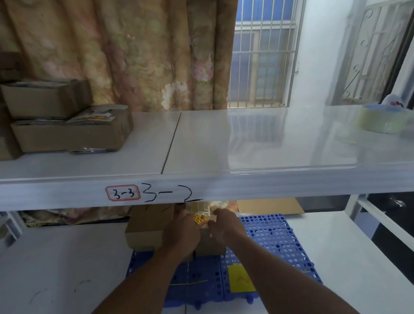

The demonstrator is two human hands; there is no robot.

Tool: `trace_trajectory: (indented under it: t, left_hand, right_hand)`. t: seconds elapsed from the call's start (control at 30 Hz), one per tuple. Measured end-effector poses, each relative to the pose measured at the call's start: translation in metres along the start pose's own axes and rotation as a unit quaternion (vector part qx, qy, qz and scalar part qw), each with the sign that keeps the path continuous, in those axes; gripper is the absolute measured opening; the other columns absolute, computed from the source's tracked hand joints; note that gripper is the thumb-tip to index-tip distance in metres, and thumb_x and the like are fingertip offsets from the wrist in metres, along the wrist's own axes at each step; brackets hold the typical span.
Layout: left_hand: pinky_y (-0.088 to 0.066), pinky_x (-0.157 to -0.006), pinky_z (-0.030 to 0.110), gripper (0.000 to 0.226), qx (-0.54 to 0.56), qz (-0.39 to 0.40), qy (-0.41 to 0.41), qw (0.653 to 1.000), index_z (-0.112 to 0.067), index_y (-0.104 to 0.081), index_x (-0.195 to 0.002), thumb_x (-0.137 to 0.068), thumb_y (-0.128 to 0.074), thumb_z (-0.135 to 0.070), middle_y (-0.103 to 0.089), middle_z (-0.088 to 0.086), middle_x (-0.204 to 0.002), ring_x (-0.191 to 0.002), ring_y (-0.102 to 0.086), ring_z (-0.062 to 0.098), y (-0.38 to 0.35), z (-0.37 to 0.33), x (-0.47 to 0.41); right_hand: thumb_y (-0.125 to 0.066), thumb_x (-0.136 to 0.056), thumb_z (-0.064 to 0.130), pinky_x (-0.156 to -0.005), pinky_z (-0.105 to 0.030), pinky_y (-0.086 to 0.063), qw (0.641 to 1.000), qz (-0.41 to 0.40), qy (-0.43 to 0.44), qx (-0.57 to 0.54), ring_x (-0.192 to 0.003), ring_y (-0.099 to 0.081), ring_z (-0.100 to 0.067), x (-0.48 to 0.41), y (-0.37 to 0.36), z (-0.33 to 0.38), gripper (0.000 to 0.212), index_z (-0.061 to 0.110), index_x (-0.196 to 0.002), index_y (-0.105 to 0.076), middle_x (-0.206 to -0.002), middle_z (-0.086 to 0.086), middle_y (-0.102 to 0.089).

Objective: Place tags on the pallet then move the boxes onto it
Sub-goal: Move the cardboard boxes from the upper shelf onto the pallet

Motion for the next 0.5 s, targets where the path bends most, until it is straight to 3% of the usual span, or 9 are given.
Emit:
trace_trajectory:
  t: [0.07,0.13,0.2,0.27,0.37,0.43,0.5]
  left_hand:
    - [-0.043,-0.067,0.031,0.026,-0.005,0.002,-0.001,1.000,-0.014,-0.064,-0.116,-0.095,-0.056,-0.025,-0.059,0.002,-0.118,-0.098,-0.059,0.023,0.015,0.000,0.005]
    - [-0.051,-0.065,0.035,0.026,0.001,0.010,-0.018,1.000,-0.015,-0.067,-0.106,-0.090,-0.057,-0.032,-0.064,0.005,-0.108,-0.090,-0.062,0.024,0.031,0.000,0.010]
    - [-0.057,-0.072,0.041,0.026,0.003,0.049,-0.046,0.998,-0.016,-0.066,-0.095,-0.086,-0.056,-0.038,-0.068,0.007,-0.101,-0.090,-0.064,0.028,0.041,0.004,0.020]
    - [-0.057,-0.078,0.040,0.031,0.024,0.066,-0.082,0.994,-0.025,-0.066,-0.095,-0.085,-0.054,-0.051,-0.069,-0.001,-0.100,-0.092,-0.065,0.024,0.060,0.005,0.035]
    - [-0.050,-0.077,0.029,0.034,0.029,0.039,-0.126,0.991,-0.034,-0.063,-0.102,-0.081,-0.054,-0.059,-0.065,-0.013,-0.102,-0.092,-0.060,0.012,0.102,0.016,0.059]
    - [-0.054,-0.075,0.036,0.044,0.039,0.047,-0.127,0.990,-0.033,-0.059,-0.093,-0.077,-0.045,-0.071,-0.064,-0.011,-0.095,-0.088,-0.061,0.013,0.127,0.046,0.072]
    - [-0.052,-0.095,0.041,0.077,0.067,0.116,-0.118,0.984,-0.041,-0.061,-0.114,-0.066,-0.036,-0.095,-0.062,-0.012,-0.124,-0.110,-0.059,0.015,0.140,0.081,0.085]
  right_hand:
    - [-0.056,-0.097,0.025,-0.097,-0.040,-0.050,0.999,-0.001,0.013,0.040,-0.124,-0.057,-0.030,0.012,0.006,0.010,0.043,0.012,-0.138,-0.055,-0.139,-0.010,-0.057]
    - [-0.057,-0.095,0.030,-0.098,-0.043,-0.050,0.997,0.010,0.026,0.077,-0.126,-0.055,-0.031,0.023,0.008,0.020,0.047,0.012,-0.138,-0.053,-0.140,-0.010,-0.055]
    - [-0.058,-0.093,0.037,-0.095,-0.042,-0.050,0.993,0.028,0.031,0.115,-0.125,-0.055,-0.032,0.039,0.008,0.034,0.052,0.013,-0.139,-0.053,-0.139,-0.011,-0.054]
    - [-0.059,-0.089,0.046,-0.090,-0.040,-0.049,0.988,0.035,0.033,0.147,-0.120,-0.058,-0.033,0.054,0.008,0.049,0.055,0.017,-0.136,-0.057,-0.134,-0.010,-0.058]
    - [-0.057,-0.095,0.036,-0.095,-0.041,-0.048,0.986,0.059,0.011,0.158,-0.120,-0.059,-0.032,0.070,-0.002,0.073,0.041,0.020,-0.132,-0.061,-0.132,-0.008,-0.061]
    - [-0.056,-0.094,0.041,-0.094,-0.039,-0.049,0.988,0.073,-0.004,0.139,-0.119,-0.060,-0.030,0.058,-0.029,0.078,0.039,0.025,-0.130,-0.062,-0.133,-0.007,-0.063]
    - [-0.053,-0.086,0.063,-0.089,-0.036,-0.051,0.991,0.061,-0.006,0.116,-0.115,-0.062,-0.023,0.061,-0.044,0.096,0.056,0.032,-0.132,-0.059,-0.136,-0.004,-0.062]
Point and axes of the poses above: each hand's wrist, its own x-axis away from the middle knuckle, its own y-axis out of the back of the hand, z = x × y, the point moved 6 cm from there along -x, towards the middle knuckle
